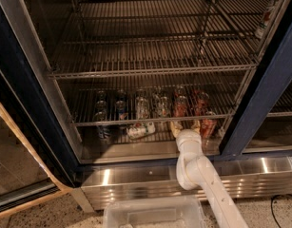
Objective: Pick coke can from bottom shelf of fridge
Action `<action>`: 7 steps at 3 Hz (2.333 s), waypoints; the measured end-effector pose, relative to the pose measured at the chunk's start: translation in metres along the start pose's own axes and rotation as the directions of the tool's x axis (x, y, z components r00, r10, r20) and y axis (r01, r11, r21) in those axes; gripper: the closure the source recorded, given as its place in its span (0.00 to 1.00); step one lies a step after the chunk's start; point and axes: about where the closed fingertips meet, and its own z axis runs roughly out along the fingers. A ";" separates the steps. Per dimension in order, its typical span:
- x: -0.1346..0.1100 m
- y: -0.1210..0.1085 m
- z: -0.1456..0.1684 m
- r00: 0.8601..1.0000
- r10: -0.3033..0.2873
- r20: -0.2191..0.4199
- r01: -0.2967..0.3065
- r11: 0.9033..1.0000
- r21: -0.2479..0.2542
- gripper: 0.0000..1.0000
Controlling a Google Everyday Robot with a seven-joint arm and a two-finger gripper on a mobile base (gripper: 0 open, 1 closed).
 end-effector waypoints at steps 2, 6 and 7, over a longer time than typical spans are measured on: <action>-0.001 0.007 0.031 0.999 0.027 -0.023 -0.027 1.000 -0.011 0.41; 0.006 0.003 0.061 0.998 0.051 -0.047 -0.051 0.999 0.015 0.32; 0.007 0.003 0.067 0.997 0.057 -0.052 -0.056 0.998 0.019 0.31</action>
Offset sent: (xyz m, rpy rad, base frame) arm -0.0134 0.0053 0.0049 0.0042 -0.0200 0.0118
